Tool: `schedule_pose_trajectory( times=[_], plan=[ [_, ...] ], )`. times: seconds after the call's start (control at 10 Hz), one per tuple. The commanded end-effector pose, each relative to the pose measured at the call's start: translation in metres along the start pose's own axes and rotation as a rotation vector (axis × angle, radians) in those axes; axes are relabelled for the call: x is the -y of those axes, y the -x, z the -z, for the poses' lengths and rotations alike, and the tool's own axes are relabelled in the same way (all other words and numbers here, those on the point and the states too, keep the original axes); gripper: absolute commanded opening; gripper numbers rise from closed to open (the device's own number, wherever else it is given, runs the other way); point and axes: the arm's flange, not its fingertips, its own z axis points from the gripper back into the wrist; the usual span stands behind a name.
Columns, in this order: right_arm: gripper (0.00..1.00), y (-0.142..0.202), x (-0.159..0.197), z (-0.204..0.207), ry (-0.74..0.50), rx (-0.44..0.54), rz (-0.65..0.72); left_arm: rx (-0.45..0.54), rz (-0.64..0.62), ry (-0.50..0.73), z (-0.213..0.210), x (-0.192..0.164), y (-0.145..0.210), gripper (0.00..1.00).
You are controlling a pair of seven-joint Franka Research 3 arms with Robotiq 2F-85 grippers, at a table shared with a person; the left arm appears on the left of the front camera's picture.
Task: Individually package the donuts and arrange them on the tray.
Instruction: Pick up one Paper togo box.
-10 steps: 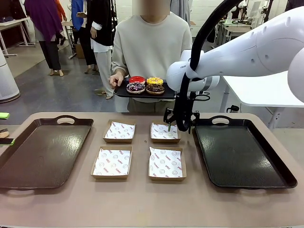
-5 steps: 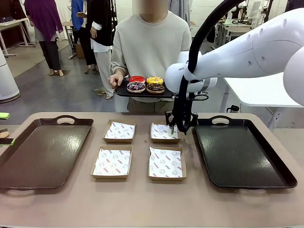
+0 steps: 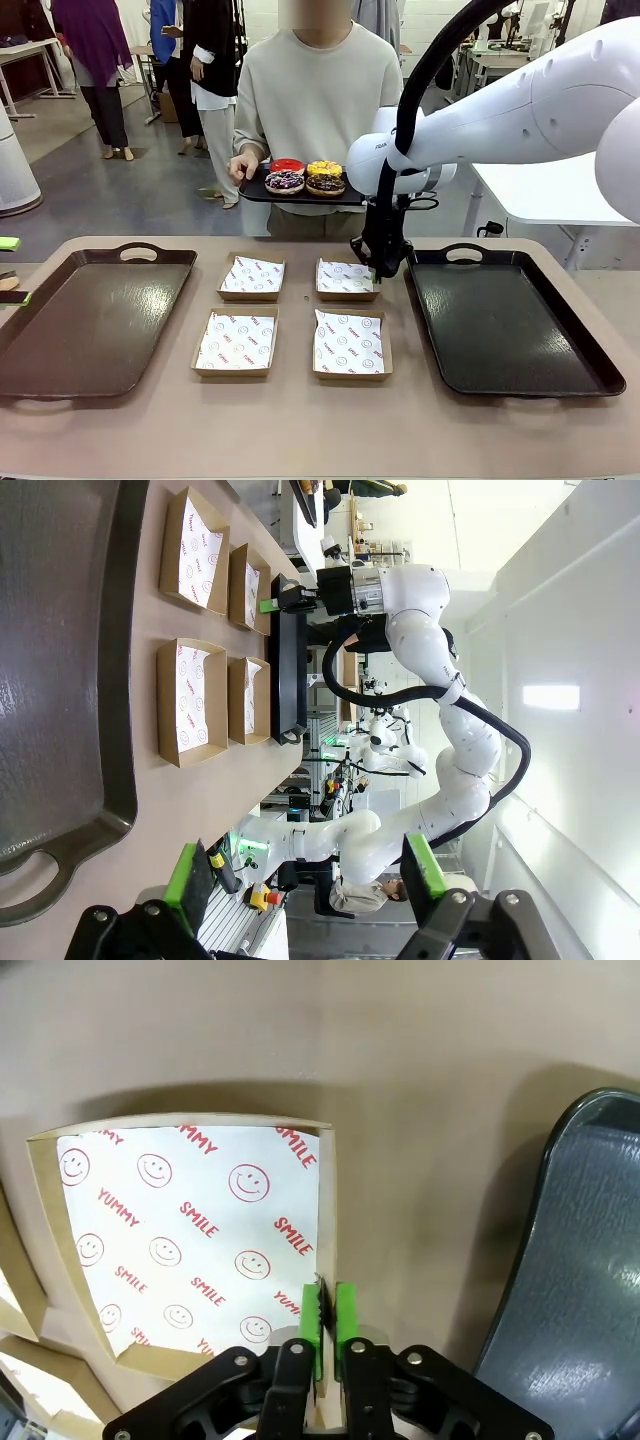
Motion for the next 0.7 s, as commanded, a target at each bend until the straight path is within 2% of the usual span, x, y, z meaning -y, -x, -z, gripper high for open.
schedule_pose_trajectory(
  times=[0.0,0.3,0.4,0.6],
  plan=[
    [0.00,-0.006,0.001,0.002,0.014,0.026,-0.016,0.008,0.003,0.013,0.000,0.001,-0.001,1.00],
    [0.00,0.006,-0.002,-0.014,-0.031,0.044,0.017,0.008,0.003,0.013,0.000,0.001,-0.001,1.00],
    [0.00,0.016,-0.006,-0.030,-0.057,0.011,0.022,0.008,0.003,0.013,0.000,0.001,-0.001,1.00],
    [0.00,0.038,-0.016,-0.079,-0.043,0.060,0.017,0.008,0.003,0.013,0.000,0.001,-0.001,1.00]
  ],
)
